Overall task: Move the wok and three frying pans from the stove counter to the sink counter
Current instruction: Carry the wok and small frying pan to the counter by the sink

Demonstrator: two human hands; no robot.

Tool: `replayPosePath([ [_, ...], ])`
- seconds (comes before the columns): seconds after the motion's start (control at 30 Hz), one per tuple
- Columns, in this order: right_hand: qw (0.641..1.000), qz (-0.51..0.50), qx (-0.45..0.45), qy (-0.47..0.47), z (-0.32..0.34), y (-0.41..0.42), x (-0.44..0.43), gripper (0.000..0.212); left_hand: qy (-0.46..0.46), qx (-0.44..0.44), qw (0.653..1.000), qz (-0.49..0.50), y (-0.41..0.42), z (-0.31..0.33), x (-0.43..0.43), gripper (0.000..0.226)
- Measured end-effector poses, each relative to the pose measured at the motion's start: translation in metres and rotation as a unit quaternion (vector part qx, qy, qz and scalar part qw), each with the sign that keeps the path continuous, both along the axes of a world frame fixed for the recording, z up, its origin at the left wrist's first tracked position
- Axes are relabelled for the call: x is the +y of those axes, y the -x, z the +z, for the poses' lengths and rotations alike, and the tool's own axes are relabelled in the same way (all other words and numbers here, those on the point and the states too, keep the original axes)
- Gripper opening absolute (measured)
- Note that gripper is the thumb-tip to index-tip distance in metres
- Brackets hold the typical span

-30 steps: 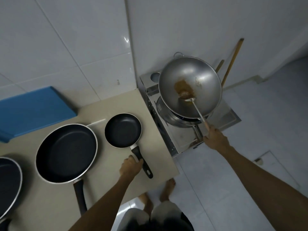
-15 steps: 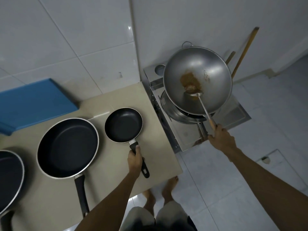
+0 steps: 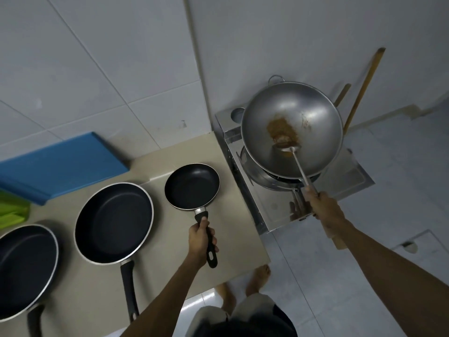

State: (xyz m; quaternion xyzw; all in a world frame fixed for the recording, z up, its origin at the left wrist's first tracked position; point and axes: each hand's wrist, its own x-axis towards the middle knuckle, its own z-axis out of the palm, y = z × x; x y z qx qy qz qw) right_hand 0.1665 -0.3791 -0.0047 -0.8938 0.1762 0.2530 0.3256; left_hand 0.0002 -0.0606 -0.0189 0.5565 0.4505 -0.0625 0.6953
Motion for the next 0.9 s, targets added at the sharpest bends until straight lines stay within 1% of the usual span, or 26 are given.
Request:
replayPosePath([
  [0.03,1.0,-0.009,-0.006,-0.029,0.0,0.0,-0.002,0.072,-0.008,-0.006,1.0,-0.01,-0.001,0.004,-0.004,0.029],
  [0.1,0.997,-0.018,0.002,-0.074,0.002,-0.002,-0.007,0.067,-0.024,-0.019,0.999,-0.026,-0.006,0.013,-0.011,0.03],
  [0.2,0.991,-0.041,0.022,-0.122,0.004,-0.005,-0.014,0.061,-0.039,-0.039,0.997,-0.05,-0.015,0.025,-0.023,0.033],
  [0.37,0.979,-0.052,0.055,-0.191,0.004,-0.008,-0.015,0.055,-0.036,-0.06,0.996,-0.063,-0.032,0.036,-0.044,0.034],
  [0.43,0.958,-0.089,0.1,-0.254,0.004,-0.008,-0.012,0.053,-0.038,-0.058,0.996,-0.063,-0.037,0.037,-0.051,0.037],
  [0.5,0.918,-0.134,0.167,-0.333,0.003,-0.006,-0.008,0.056,-0.039,-0.054,0.996,-0.058,-0.041,0.038,-0.058,0.038],
  [0.57,0.89,-0.168,0.188,-0.381,-0.001,-0.003,-0.005,0.057,-0.039,-0.05,0.997,-0.047,-0.042,0.038,-0.064,0.038],
  [0.6,0.886,-0.172,0.182,-0.39,-0.004,-0.003,-0.005,0.057,-0.039,-0.048,0.997,-0.042,-0.042,0.037,-0.067,0.038],
  [0.7,0.897,-0.143,0.154,-0.389,-0.012,0.001,-0.002,0.051,-0.041,-0.038,0.998,-0.024,-0.042,0.035,-0.074,0.039],
  [0.8,0.903,-0.122,0.147,-0.384,-0.016,0.003,0.001,0.03,-0.045,-0.034,0.998,-0.01,-0.04,0.034,-0.081,0.038],
  [0.9,0.907,-0.127,0.158,-0.37,-0.024,0.002,0.002,0.009,-0.05,-0.028,0.998,-0.001,-0.036,0.032,-0.086,0.036],
])
